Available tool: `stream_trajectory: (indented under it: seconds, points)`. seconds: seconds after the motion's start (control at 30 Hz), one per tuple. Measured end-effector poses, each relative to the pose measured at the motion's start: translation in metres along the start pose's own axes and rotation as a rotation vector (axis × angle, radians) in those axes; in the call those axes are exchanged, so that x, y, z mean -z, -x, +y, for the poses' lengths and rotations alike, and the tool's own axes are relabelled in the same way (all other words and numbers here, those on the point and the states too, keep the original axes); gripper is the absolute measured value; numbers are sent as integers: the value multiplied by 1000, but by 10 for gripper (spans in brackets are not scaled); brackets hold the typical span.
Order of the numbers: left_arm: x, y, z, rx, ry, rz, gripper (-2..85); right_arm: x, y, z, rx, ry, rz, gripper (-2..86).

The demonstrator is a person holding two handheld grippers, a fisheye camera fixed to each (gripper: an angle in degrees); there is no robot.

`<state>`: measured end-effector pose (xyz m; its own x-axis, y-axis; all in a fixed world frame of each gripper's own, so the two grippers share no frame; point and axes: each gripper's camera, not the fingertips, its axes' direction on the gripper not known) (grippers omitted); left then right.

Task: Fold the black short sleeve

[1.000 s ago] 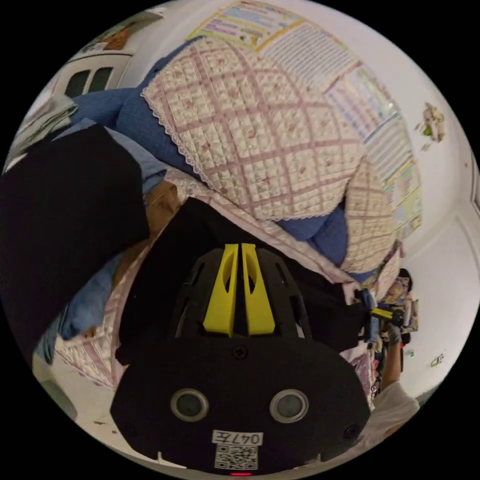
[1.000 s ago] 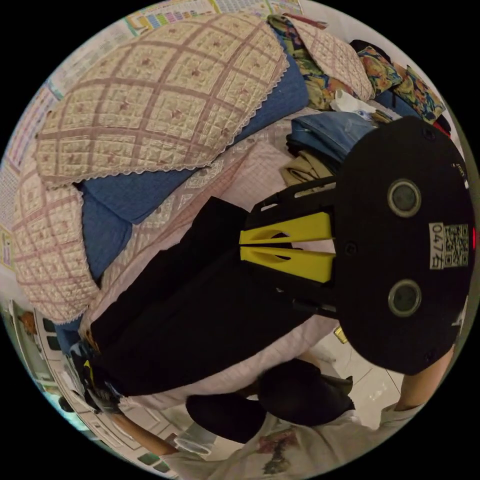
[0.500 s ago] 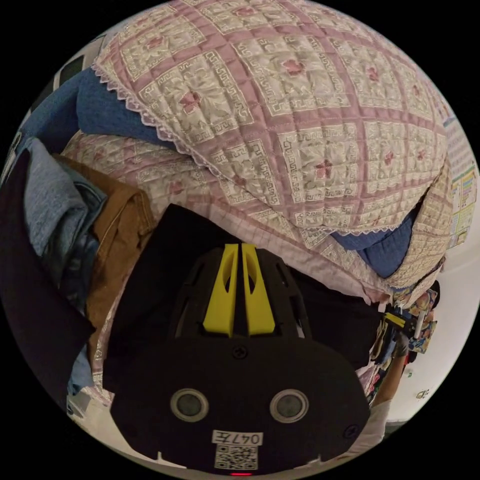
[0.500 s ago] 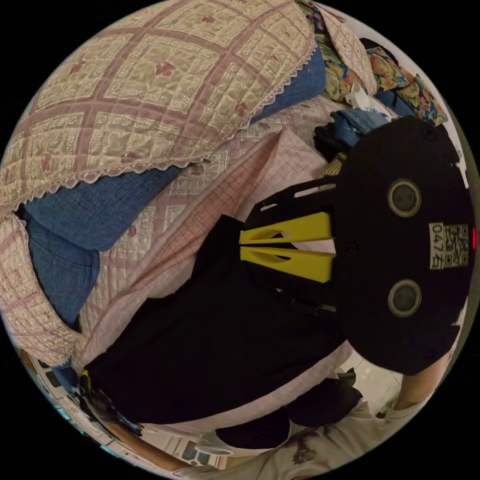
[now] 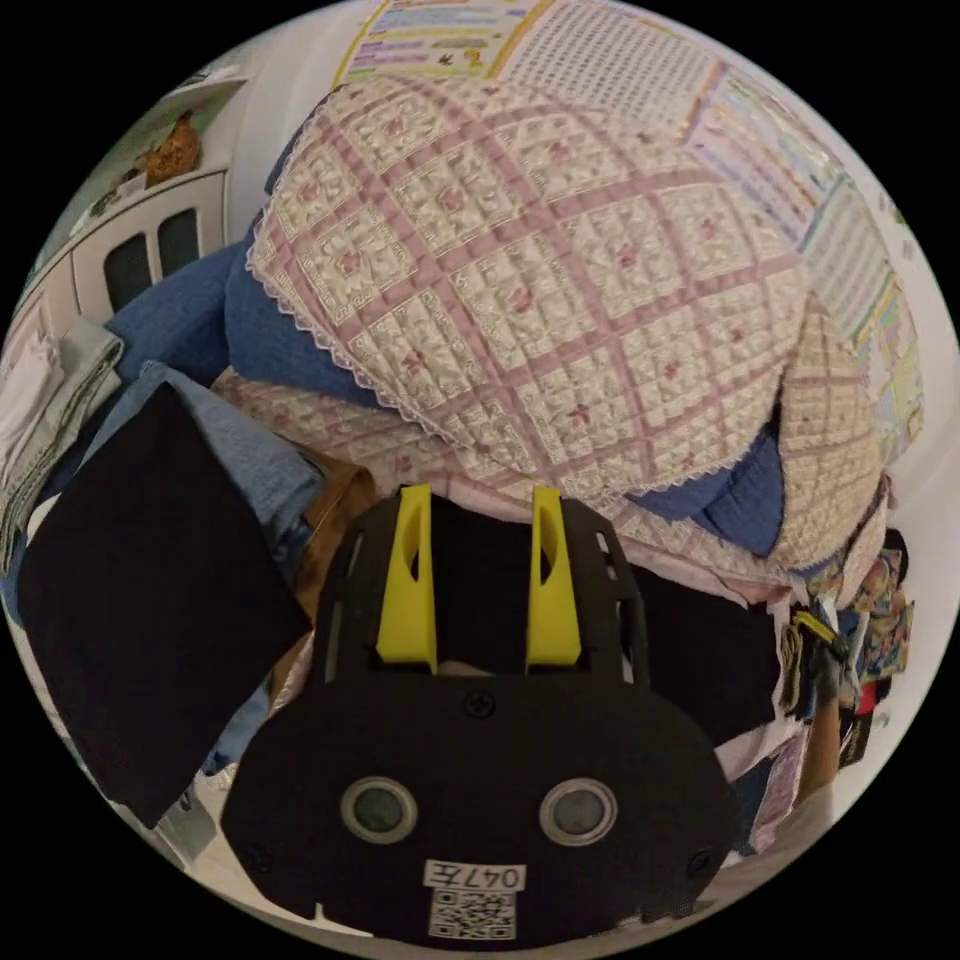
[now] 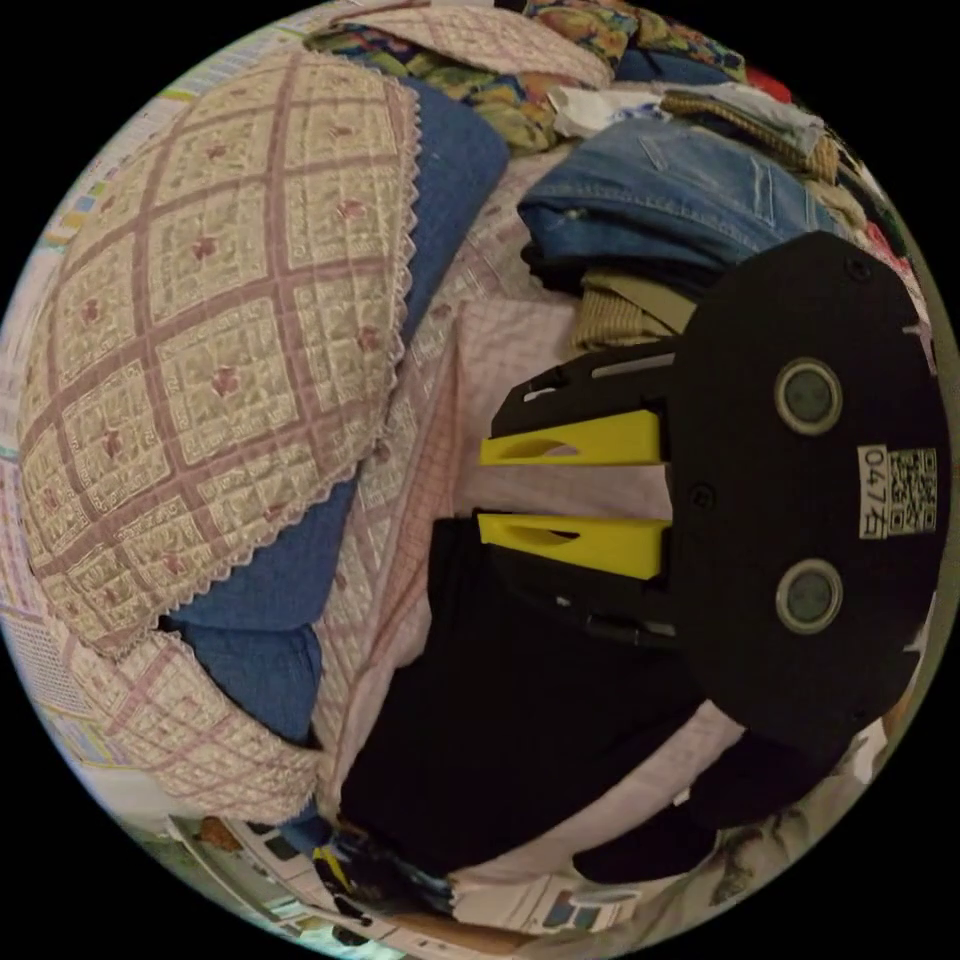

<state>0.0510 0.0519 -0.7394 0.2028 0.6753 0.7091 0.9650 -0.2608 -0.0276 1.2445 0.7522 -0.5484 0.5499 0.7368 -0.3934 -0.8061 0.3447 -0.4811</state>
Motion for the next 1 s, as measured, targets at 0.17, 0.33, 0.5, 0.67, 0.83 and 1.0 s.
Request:
stream_trajectory:
  seconds: [0.17,0.33,0.5,0.67,0.83,1.0]
  points:
    - [38,-43,95,-157,66,163,117,-16,-31,10,-15,-7,-236,55]
    - [66,-88,228,-209,85,378,107,-33,-46,1,34,-70,-256,70]
    - [80,-117,329,-150,87,419,99,-60,-72,-7,26,-61,-433,70]
    - [74,-133,359,-125,173,379,98,-76,-64,-2,147,15,-484,8]
    - [86,-152,377,-122,176,386,96,-35,-39,20,200,-121,-234,-6]
    - [112,-171,414,-130,156,321,95,-6,-8,46,194,-222,11,-3]
